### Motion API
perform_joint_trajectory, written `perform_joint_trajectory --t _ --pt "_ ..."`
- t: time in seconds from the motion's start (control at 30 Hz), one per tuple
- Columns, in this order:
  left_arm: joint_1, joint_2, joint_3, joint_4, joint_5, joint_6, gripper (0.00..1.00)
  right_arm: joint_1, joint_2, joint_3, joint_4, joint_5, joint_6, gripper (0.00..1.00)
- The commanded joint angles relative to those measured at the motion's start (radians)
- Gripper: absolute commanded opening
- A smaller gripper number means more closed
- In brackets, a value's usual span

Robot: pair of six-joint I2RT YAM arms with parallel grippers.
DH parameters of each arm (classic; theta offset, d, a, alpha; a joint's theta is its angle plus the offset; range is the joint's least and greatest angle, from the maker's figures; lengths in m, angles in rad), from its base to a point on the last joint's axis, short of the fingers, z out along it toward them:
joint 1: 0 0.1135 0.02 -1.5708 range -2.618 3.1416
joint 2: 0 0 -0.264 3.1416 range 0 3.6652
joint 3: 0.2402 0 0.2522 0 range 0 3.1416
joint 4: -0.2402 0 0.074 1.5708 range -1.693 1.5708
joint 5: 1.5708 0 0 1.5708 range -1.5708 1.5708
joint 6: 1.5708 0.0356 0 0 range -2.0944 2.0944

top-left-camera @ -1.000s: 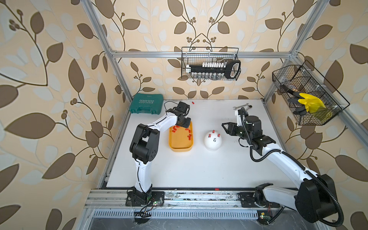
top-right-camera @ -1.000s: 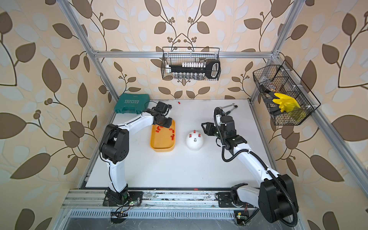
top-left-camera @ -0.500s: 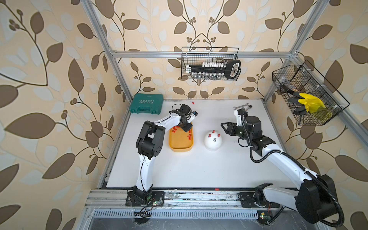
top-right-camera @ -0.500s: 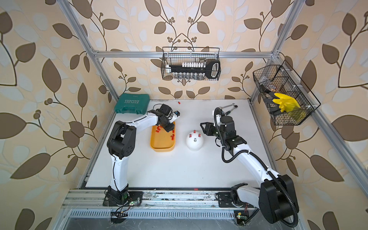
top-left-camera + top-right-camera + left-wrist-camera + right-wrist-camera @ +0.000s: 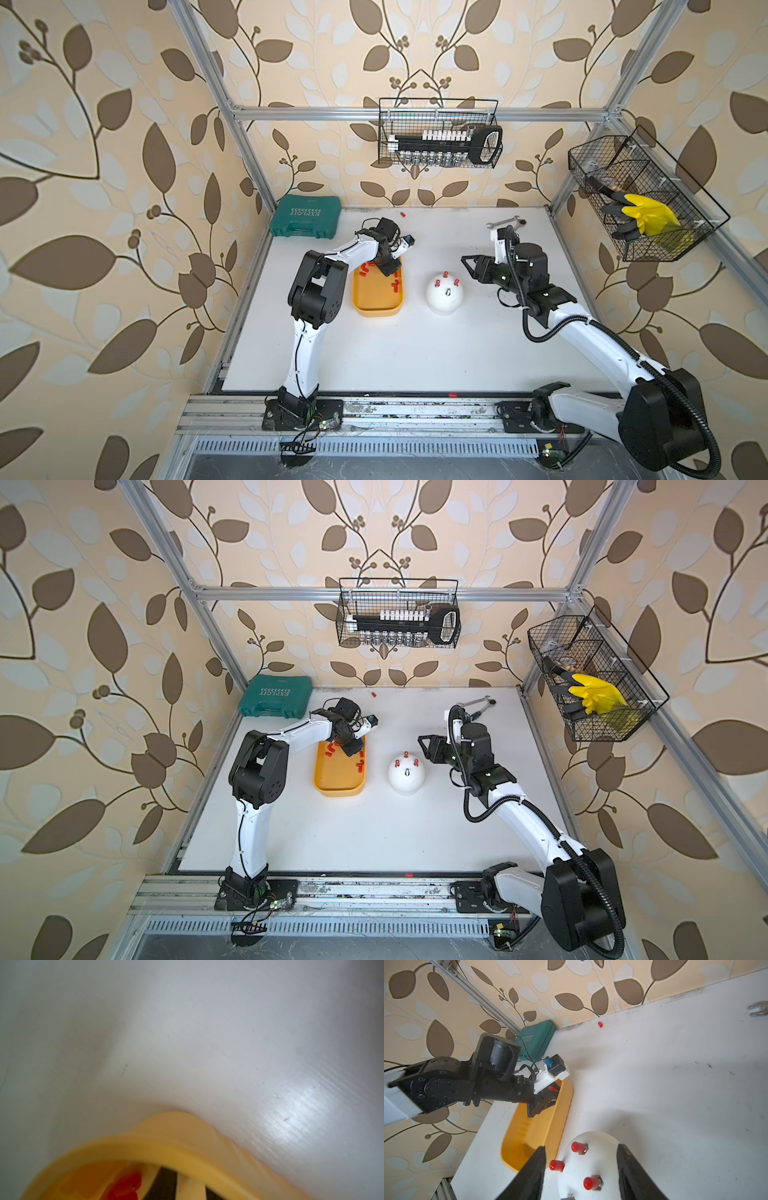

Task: Cover the protruding screws with screw protection sleeves
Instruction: Pick up the screw protection sleeve from the storage box.

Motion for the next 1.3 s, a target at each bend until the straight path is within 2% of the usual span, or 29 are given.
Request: perform_joint_trajectory --t 0.0,0.17,0.3,0.57,0.67,0.83,0.93,1.0,1.07,1.13,1.27 --pt "0.014 -0.038 0.001 -0.025 0.000 0.013 0.34 0.005 -0.013 -0.012 0.019 -0.015 0.010 0.56" --pt "0.016 -0.053 -0.020 0.000 0.018 0.000 0.30 0.005 -0.008 -0.010 0.025 -0.023 0.017 0.56" --pt "0.017 -0.046 -0.019 -0.013 0.009 -0.006 0.15 0.005 -0.017 -0.014 0.025 -0.019 0.016 0.56" --pt "0.017 -0.103 -0.020 -0.007 0.015 -0.078 0.08 0.006 -0.008 -0.013 0.032 -0.032 0.021 0.56" --pt "0.020 -0.148 -0.014 -0.004 0.045 -0.173 0.03 0.006 -0.005 -0.010 0.037 -0.032 0.021 0.56" --pt "0.031 -0.295 -0.111 0.064 0.069 -0.372 0.02 0.011 0.004 -0.003 0.057 -0.037 0.037 0.56" --pt "0.034 -0.379 -0.132 0.034 0.090 -0.520 0.02 0.039 0.025 0.019 0.066 -0.070 0.031 0.56" --pt "0.039 -0.446 -0.183 0.056 0.152 -0.629 0.02 0.087 0.050 0.055 0.050 -0.095 -0.005 0.55" --pt "0.051 -0.516 -0.254 0.108 0.264 -0.720 0.02 0.140 0.077 0.092 0.044 -0.129 -0.032 0.54" --pt "0.065 -0.609 -0.368 0.237 0.416 -0.811 0.02 0.187 0.103 0.114 0.080 -0.202 -0.045 0.54" --pt "0.082 -0.781 -0.562 0.561 0.632 -0.957 0.01 0.253 0.118 0.118 0.179 -0.287 -0.058 0.53"
